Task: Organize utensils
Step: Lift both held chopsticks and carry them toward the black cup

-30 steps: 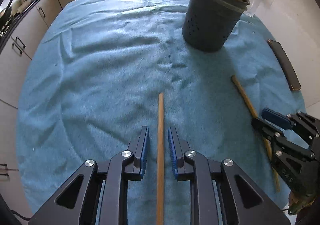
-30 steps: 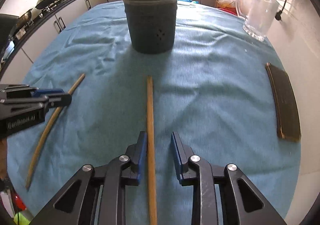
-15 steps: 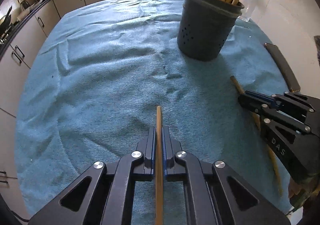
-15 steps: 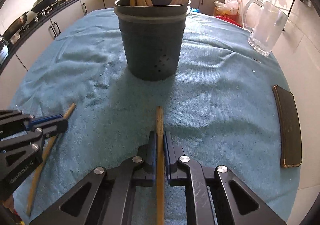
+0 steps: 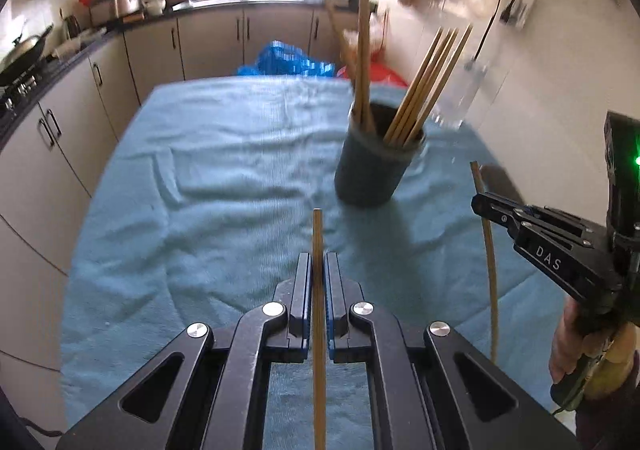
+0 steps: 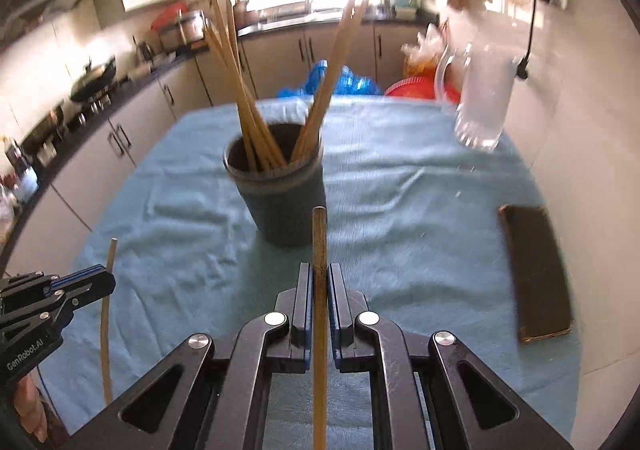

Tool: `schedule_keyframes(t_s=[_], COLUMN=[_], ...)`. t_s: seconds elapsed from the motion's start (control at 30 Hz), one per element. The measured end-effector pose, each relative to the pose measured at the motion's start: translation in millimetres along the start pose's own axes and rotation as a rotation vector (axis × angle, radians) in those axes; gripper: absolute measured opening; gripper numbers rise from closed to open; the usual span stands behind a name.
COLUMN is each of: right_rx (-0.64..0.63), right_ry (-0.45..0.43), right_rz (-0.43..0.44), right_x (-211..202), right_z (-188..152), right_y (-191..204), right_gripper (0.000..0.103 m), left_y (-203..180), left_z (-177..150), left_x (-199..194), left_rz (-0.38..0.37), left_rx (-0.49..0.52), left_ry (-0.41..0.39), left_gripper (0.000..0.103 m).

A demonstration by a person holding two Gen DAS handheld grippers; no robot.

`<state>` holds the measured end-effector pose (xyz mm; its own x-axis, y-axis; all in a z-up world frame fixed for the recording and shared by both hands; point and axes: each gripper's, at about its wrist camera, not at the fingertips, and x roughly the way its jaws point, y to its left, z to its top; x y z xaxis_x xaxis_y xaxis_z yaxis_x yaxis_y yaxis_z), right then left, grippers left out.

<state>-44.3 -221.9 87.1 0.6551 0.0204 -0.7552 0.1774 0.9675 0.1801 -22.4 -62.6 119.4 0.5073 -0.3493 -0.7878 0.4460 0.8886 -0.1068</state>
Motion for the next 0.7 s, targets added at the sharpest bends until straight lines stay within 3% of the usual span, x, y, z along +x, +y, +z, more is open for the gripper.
schedule_keyframes(t_s=[0.3, 0.47, 0.7], right_rx=[0.037, 0.077, 0.103], right_ry=[-0.164, -0.252, -0.381], right_rz=[0.022, 0.024, -0.047], right_x=[-62.0, -82.8, -100.8], right_z=[1.0, -6.0, -23.3], right_y=[1.1, -0.5, -5.1], right_gripper=[0.008, 0.008, 0.008], left_y=[-19.7, -30.2, -34.9], left_z=[3.5, -0.5, -6.9], left_x=[-43.4, -54.3, -58.5], left_rz=[0.043, 0.059, 0.067], left_rx=[0.047, 0.077, 0.082], left_ry=[-0.139, -0.169, -0.174], left_gripper=[0.005, 0.005, 0.005])
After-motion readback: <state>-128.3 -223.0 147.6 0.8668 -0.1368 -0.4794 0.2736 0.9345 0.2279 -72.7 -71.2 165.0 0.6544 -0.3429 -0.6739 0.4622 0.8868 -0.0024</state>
